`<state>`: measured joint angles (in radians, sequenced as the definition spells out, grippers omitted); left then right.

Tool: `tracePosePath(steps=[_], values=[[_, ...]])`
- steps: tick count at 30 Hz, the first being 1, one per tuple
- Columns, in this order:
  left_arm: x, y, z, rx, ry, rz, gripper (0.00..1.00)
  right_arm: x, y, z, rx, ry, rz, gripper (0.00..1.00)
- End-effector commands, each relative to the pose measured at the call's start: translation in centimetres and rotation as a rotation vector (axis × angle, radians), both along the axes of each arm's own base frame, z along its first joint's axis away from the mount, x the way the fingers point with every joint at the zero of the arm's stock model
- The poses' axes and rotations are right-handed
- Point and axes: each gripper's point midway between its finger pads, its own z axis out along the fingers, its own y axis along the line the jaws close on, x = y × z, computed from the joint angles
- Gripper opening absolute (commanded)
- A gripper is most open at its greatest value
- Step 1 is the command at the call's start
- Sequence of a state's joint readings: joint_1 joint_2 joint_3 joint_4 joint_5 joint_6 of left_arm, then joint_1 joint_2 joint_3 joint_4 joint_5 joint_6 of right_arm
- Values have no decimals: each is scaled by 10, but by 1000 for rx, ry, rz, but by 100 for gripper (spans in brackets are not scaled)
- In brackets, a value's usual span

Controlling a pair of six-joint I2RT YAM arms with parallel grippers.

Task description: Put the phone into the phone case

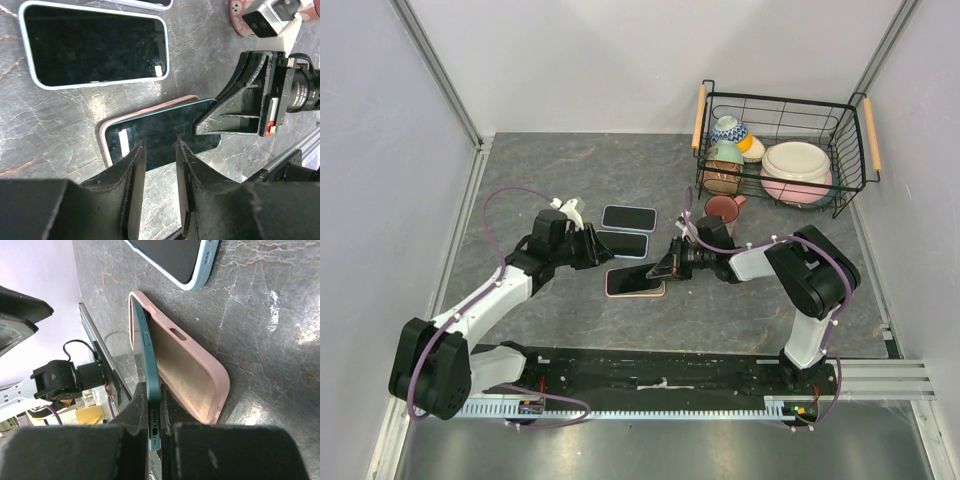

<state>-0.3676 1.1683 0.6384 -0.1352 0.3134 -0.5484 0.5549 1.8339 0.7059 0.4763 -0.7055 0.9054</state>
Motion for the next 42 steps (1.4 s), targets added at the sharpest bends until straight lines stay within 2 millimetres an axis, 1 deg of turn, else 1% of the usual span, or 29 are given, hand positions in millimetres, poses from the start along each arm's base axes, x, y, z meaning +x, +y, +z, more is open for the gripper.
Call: tracePosePath(steps=[1,2,4,9,11,12,14,16,18,19,21,22,25,27,28,30,35,39,40,42], values=[[0,-11,10,7,-27,-60,37,-35,-21,-70,-279,79,26,0],[-1,-14,5,6,-3,-67,37,-35,-21,-70,-281,76,25,0],[-2,-19,2,1,7,-76,37,-36,-21,-72,-289,77,28,0],[-5,-36,-15,-15,57,-110,34,-38,-22,-80,-311,80,41,0],[-7,-44,-17,-25,64,-129,31,-41,-23,-85,-319,90,51,0],[-8,-46,-23,-21,83,-130,31,-43,-23,-88,-323,96,54,0],[-11,-52,-28,-22,95,-143,28,-45,-23,-89,-332,97,61,0],[-13,-57,-36,-19,120,-156,26,-47,-26,-93,-356,96,66,0],[-13,-61,-39,-23,127,-165,25,-47,-26,-94,-373,84,75,0],[-15,-63,-45,-18,145,-172,24,-47,-29,-97,-393,85,75,0],[-16,-65,-51,-12,164,-175,24,-48,-30,-100,-413,85,83,0],[-17,-65,-58,-5,187,-175,23,-50,-33,-103,-436,82,90,0],[-22,-67,-69,-8,229,-186,22,-52,-40,-110,-490,76,101,0],[-20,-70,-68,-18,218,-190,22,-53,-42,-113,-511,78,110,0],[-20,-72,-70,-20,221,-190,22,-57,-44,-116,-528,88,119,0],[-20,-73,-72,-21,230,-189,22,-57,-47,-119,-551,80,127,0],[-21,-74,-82,-3,259,-186,20,-61,-52,-126,-608,79,158,0],[-24,-74,-90,6,286,-183,18,-64,-59,-132,-685,71,179,2],[-24,-75,-90,7,288,-184,18,-61,-58,-130,-691,60,180,3],[-27,-75,-92,12,298,-185,17,-64,-62,-133,-735,54,203,6]])
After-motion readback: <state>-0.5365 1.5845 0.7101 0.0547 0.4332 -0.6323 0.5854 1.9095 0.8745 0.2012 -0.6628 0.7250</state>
